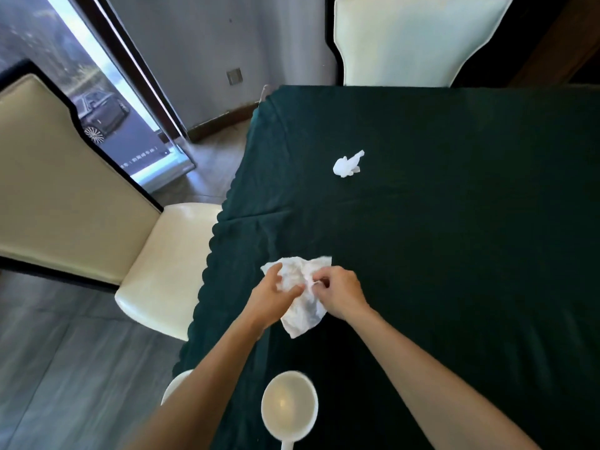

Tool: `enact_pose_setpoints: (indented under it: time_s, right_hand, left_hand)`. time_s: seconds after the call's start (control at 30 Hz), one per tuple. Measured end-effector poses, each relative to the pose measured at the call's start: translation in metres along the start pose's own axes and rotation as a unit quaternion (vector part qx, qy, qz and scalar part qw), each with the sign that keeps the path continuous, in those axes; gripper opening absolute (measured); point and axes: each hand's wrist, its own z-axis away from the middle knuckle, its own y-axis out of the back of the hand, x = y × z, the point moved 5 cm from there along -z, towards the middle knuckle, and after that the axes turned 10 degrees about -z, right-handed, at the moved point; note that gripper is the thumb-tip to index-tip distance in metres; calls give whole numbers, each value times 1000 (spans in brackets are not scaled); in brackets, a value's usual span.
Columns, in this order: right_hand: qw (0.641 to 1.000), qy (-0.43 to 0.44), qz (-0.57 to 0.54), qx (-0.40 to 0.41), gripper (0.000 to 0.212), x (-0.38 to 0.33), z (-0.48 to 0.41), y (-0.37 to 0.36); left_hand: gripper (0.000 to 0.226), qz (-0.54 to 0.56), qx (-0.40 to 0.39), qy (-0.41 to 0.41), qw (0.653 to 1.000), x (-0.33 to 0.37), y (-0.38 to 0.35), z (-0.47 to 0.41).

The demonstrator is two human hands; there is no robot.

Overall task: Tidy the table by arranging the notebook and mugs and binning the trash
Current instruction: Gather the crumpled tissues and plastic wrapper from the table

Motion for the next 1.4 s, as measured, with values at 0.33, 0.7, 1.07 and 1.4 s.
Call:
enact_pose_setpoints:
  time_s: [0.33,0.7,1.07,1.4]
  right_hand:
    - [990,33,-125,-60,16,-20,-43,40]
    - [963,150,192,117,43,-57,-188,109]
    - [944,110,282,134,25,-66,-239,113]
    - [967,149,125,166,24,-57,-204,110]
  left_hand:
    - [22,410,-94,11,907,35,-30,-43]
    - [27,370,-97,39,923,-8,-47,-70]
    - [26,367,-113,31,923,-7,-48,-74]
    - [25,400,-116,35,909,-4,-46,-65]
